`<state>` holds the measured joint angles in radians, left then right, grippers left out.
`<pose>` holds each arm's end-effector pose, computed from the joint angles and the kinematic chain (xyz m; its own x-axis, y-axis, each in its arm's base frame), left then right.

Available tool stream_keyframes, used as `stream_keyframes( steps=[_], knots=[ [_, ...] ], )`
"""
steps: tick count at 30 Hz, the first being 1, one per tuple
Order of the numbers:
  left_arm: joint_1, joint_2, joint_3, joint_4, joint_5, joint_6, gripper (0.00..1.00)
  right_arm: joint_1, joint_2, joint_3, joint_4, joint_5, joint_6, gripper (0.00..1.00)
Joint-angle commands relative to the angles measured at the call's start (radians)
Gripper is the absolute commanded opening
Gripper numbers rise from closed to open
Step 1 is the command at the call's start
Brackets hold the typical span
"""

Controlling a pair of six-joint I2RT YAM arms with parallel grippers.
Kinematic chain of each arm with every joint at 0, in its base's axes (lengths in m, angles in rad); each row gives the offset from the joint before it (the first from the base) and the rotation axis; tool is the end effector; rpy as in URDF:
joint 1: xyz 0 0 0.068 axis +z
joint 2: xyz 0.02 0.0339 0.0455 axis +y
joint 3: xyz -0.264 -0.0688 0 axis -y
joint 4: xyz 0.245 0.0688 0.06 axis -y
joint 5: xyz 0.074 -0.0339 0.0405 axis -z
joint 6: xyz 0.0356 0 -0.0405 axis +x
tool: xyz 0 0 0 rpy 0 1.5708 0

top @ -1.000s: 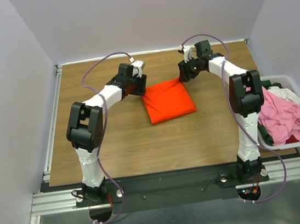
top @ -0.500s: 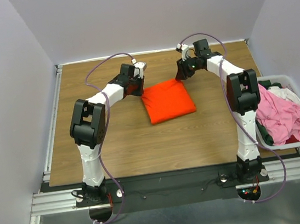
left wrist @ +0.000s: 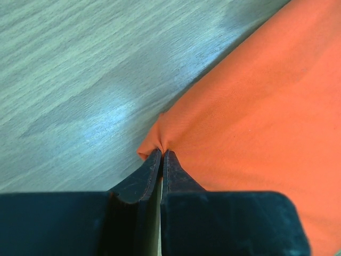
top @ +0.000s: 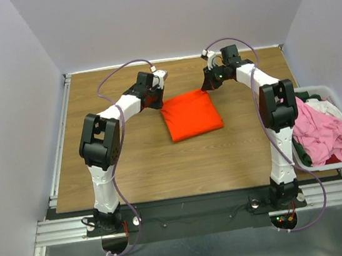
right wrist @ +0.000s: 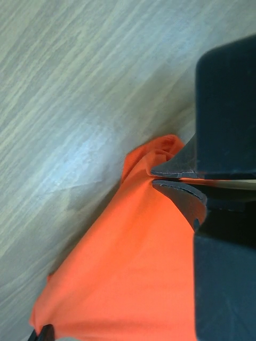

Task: Fold and stack the t-shirts
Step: Fold the tshirt

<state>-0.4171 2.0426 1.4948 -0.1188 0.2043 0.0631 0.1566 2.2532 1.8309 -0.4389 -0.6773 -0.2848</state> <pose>0.4231 -0.1954 0.2050 -0.5300 0.3024 -0.7923 0.5770 0.8132 -0.0756 0.4912 0.1002 0.1955 -0.5717 -0.3119 -0.7589 -0.7142 0.6444 0.2732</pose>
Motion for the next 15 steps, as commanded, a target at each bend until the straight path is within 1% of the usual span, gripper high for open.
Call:
stream_keyframes(
  steps=[1, 9, 15],
  knots=[
    [0.005, -0.113, 0.05, -0.001, -0.01, 0.03, 0.0, -0.003, -0.116, -0.025, 0.028, 0.039, 0.001, 0.01],
    [0.005, -0.167, 0.039, 0.008, 0.017, 0.032, 0.0, -0.003, -0.184, -0.073, 0.034, 0.082, 0.006, 0.01],
    [0.003, -0.114, 0.053, 0.008, 0.05, 0.026, 0.01, -0.005, -0.175, -0.074, 0.035, 0.131, 0.018, 0.01]
  ],
)
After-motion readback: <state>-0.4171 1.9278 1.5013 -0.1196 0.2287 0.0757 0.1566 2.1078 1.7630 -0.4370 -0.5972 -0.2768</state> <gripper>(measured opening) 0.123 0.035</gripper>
